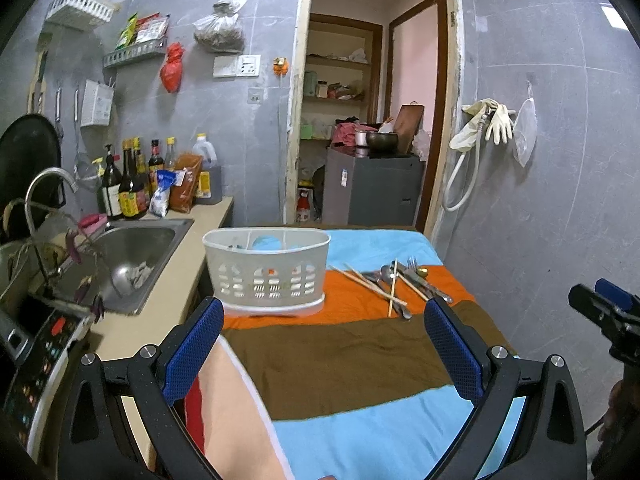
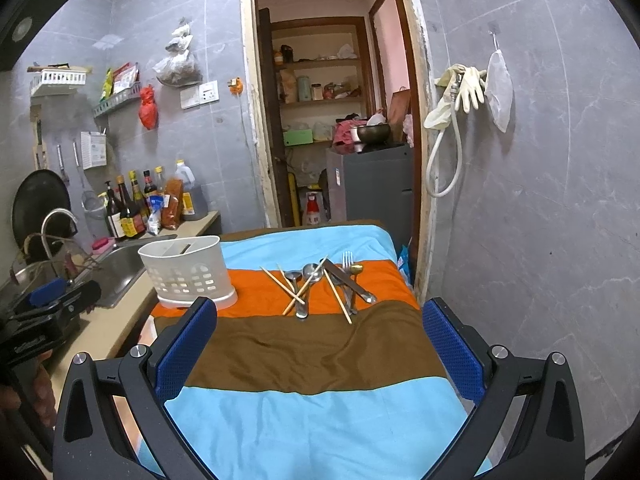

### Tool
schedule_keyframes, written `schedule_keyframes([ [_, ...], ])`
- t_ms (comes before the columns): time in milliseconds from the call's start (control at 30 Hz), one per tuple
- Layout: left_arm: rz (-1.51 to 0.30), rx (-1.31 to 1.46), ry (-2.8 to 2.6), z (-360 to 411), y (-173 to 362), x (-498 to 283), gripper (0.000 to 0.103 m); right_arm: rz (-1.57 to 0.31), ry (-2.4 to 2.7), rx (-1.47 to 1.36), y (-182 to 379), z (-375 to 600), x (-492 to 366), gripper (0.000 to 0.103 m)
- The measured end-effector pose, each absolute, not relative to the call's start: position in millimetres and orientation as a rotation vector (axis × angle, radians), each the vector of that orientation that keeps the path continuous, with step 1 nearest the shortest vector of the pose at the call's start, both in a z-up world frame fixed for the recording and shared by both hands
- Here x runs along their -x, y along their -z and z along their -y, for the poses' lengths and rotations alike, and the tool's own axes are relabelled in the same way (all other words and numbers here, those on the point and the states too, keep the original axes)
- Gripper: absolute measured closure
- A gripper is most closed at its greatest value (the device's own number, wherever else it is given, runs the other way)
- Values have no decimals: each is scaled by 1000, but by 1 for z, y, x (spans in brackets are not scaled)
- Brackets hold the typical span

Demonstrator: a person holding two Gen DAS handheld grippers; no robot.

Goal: Organize utensils
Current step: 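Lower the left tool and grasp a wooden chopstick while the right tool approaches the gold spoon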

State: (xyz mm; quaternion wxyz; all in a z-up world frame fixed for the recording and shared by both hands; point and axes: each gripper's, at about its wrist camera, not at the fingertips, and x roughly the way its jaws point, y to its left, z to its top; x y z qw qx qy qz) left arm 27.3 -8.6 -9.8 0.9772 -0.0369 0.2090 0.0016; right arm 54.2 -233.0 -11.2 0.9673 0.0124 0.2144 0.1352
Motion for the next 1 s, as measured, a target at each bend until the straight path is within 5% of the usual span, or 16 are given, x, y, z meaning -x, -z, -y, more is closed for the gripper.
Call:
schedule_keyframes([
  [733, -558, 114, -24, 80, 37, -207, 5, -439, -405, 37, 20, 285, -229, 0],
  [900, -632, 114, -33, 97, 62, -255, 6, -531, -481, 21, 46, 293, -288, 8],
  [1000, -691, 109, -56, 99, 81, -283, 16, -595, -514, 11, 64, 294, -320, 19],
])
